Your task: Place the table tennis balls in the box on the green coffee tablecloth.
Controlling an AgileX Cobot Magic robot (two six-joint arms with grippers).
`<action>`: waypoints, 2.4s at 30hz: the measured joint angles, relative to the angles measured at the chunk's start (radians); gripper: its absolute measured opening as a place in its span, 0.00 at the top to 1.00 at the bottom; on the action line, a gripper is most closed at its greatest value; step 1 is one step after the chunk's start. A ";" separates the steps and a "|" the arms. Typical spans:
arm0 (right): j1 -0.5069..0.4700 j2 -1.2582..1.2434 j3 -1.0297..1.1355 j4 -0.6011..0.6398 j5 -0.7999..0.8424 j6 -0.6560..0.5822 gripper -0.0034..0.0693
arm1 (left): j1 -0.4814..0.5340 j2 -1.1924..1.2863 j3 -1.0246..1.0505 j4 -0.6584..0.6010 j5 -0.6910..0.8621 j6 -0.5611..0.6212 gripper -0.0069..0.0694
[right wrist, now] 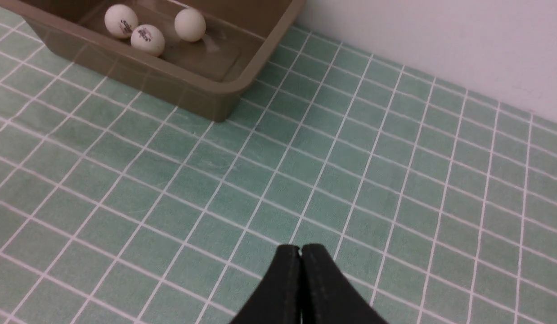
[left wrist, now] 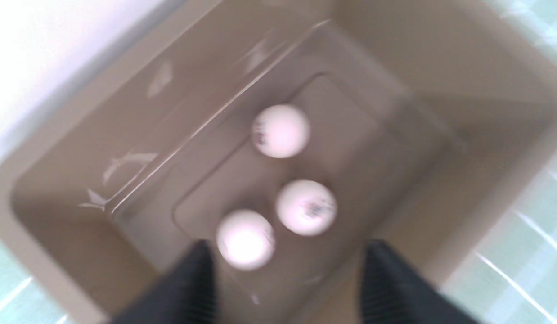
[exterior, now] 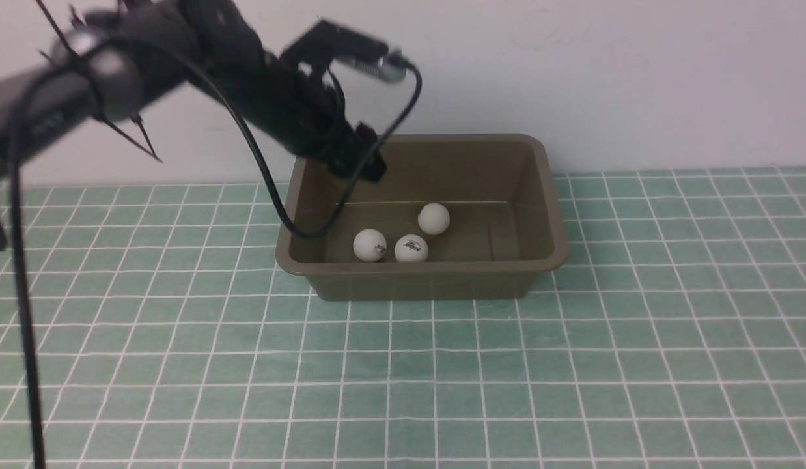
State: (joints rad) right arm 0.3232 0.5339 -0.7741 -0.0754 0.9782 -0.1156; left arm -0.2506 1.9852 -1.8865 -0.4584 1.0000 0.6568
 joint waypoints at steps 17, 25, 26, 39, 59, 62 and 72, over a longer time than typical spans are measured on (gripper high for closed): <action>0.000 0.000 0.000 -0.161 -0.138 0.015 0.97 | 0.000 -0.134 0.000 -0.028 0.236 -0.125 0.91; 0.000 0.000 0.000 -0.164 -0.138 0.015 0.97 | 0.000 -0.127 0.000 -0.163 0.236 -0.190 0.91; 0.000 0.000 0.000 -0.164 -0.138 0.015 0.97 | 0.000 -0.126 0.000 -0.165 0.236 -0.190 0.91; 0.000 0.000 0.000 -0.164 -0.138 0.015 0.97 | -0.022 -0.270 0.054 0.023 0.017 -0.200 0.91; 0.000 0.000 0.000 -0.164 -0.138 0.015 0.97 | 0.281 -1.087 1.167 0.587 -0.567 -0.784 0.91; 0.000 0.000 0.000 -0.164 -0.138 0.015 0.97 | 0.296 -1.219 1.342 0.592 -0.678 -0.788 0.91; 0.000 0.000 0.000 -0.163 -0.138 0.015 0.97 | 0.299 -1.703 1.768 0.604 -0.852 -0.791 0.91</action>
State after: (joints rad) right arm 0.3232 0.5339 -0.7741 -0.2387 0.8406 -0.1006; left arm 0.0480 0.2824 -0.1181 0.1456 0.1481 -0.1345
